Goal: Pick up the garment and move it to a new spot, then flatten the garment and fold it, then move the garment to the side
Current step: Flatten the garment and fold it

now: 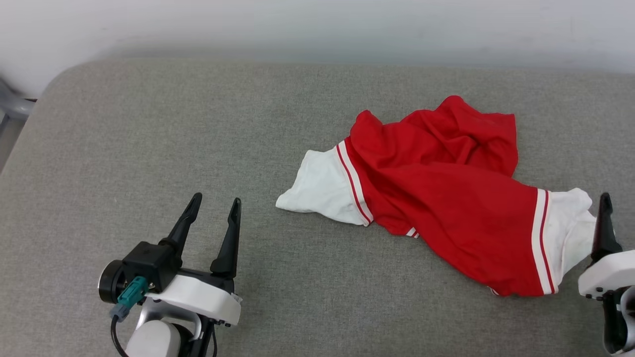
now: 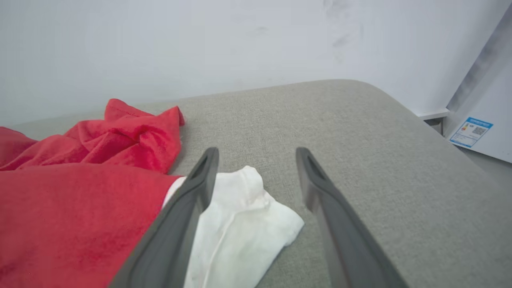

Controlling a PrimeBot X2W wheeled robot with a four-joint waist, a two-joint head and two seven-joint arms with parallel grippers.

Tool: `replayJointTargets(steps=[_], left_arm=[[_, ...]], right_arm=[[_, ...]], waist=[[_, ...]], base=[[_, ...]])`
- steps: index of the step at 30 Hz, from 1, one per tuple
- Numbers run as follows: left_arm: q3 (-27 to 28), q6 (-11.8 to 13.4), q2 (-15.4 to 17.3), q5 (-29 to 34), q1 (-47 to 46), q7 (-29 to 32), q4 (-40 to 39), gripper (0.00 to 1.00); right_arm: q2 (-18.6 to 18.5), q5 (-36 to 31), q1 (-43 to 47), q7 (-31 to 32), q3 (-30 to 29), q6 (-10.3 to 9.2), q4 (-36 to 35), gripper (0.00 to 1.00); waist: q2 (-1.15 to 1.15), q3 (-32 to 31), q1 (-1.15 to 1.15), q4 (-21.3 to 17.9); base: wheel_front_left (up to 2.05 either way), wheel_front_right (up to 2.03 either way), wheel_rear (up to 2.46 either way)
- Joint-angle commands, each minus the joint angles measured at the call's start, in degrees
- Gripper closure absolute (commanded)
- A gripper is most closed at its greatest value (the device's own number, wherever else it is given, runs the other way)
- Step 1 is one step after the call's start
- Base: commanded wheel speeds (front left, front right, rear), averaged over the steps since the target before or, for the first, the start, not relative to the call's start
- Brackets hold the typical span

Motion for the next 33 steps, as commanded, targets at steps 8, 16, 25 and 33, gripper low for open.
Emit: replayJointTargets(steps=[8,16,25,33], left_arm=[[0.2,0.9,0.6,-0.5,1.3,0.0,0.4,0.0],[0.5,2.0,1.2,-0.9,3.2,0.8,0.3,0.0],[0.0,2.3,1.9,-1.6,4.8,3.4,0.3,0.0],[-2.5,-0.6,1.2,-6.4,-1.3,14.6,2.4,0.0]], right_arm=[[0.2,2.3,4.0,-5.2,8.4,-0.04,-4.7,0.0],[0.2,6.4,11.7,-3.2,15.6,-0.03,-13.1,0.0],[0.2,9.0,20.4,0.8,19.9,-0.03,-21.1,0.0],[0.2,8.8,22.0,3.2,20.9,-0.03,-24.7,0.0]], waist=[[0.0,-3.8,0.0,-0.5],[0.0,-7.2,0.0,-1.3],[0.0,-10.4,0.0,-2.7],[0.0,-9.4,0.0,-4.2]], base=[[0.0,0.0,0.0],[0.0,0.0,0.0],[0.0,0.0,0.0],[0.0,0.0,0.0]])
